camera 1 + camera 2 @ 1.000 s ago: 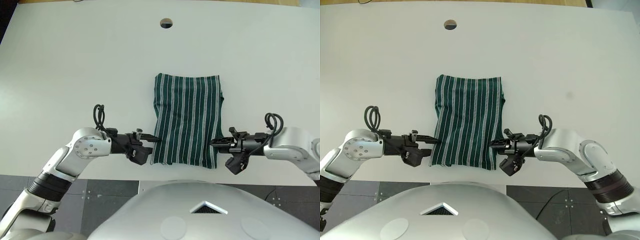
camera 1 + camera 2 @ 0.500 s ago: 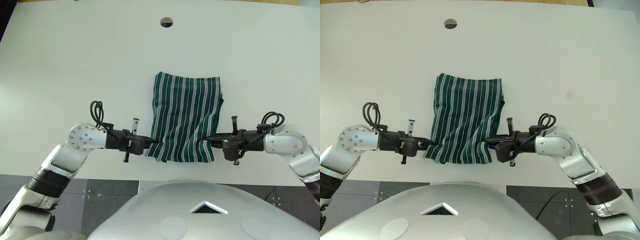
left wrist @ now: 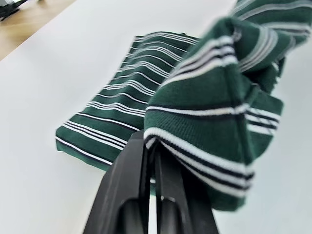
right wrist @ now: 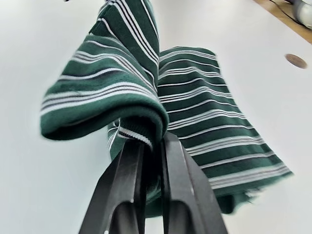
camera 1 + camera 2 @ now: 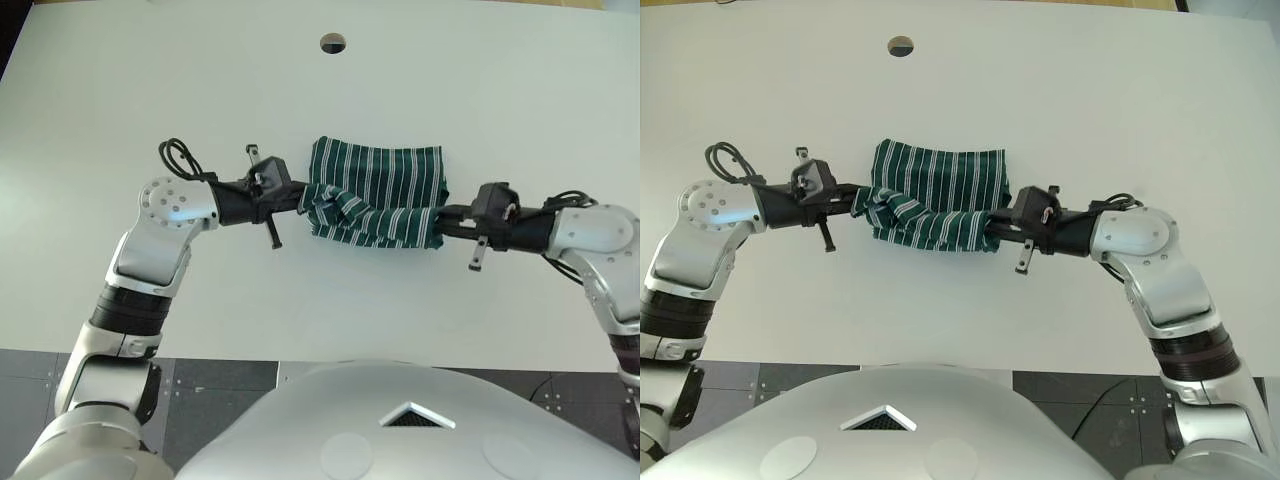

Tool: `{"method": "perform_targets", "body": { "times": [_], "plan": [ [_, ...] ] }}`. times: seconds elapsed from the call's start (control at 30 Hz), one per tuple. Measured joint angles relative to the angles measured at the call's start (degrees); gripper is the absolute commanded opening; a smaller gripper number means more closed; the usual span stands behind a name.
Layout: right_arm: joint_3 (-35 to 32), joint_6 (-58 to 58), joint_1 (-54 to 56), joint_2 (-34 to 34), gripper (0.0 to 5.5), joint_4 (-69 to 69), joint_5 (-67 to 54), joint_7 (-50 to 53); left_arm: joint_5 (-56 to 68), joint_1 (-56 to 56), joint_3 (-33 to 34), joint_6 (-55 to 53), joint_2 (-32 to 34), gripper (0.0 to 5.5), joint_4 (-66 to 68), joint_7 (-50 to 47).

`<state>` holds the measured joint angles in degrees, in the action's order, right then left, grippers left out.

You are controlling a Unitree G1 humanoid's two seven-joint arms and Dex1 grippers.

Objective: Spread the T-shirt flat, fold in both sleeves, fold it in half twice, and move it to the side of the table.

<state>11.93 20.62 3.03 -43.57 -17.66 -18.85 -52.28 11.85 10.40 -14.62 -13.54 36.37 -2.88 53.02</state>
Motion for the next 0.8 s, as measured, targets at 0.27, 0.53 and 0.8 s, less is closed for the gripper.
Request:
{"method": "perform_targets", "body": {
  "times": [0.27,0.53,0.8],
  "plan": [
    [-0.26,10.96,10.95,6.14,0.21,11.57,0.91,5.29,-2.24,8.1,0.57,-3.98,-8.07,0.6,11.16,-6.52],
    [-0.66,13.56,17.82,14.43,1.68,25.38,2.41,9.52,-4.79,11.26,1.2,-3.96,-14.32,1.8,20.78,-12.39],
    [-9.62,9.8,23.19,18.6,2.04,37.17,4.72,21.35,-5.76,15.62,6.62,-4.44,-17.1,1.8,29.49,-20.76]
  ]
}}
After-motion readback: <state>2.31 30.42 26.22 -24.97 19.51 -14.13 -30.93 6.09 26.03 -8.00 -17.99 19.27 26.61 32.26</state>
